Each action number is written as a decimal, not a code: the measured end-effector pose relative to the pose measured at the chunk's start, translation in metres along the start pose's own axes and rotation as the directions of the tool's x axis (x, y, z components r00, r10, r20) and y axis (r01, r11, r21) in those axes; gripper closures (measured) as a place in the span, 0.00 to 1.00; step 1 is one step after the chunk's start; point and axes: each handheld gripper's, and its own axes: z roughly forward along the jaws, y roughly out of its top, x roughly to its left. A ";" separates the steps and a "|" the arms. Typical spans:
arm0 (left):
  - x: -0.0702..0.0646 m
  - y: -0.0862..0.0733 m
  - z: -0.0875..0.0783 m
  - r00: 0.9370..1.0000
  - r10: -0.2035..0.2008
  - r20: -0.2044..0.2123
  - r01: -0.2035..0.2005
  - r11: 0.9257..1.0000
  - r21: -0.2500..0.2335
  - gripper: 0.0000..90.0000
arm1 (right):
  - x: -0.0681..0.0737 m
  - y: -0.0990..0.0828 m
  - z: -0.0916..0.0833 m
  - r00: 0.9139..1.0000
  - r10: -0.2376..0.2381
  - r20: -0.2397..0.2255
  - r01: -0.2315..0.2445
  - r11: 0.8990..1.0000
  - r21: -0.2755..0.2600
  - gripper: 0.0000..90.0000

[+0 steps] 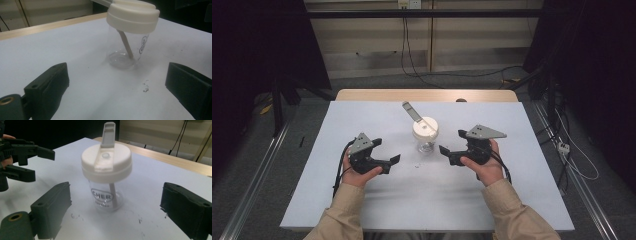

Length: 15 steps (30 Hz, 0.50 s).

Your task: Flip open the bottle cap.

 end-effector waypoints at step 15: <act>0.002 -0.011 -0.026 1.000 -0.004 0.003 0.004 1.000 -0.005 0.06 | -0.014 -0.040 -0.037 0.999 -0.003 0.043 0.002 1.000 0.014 0.10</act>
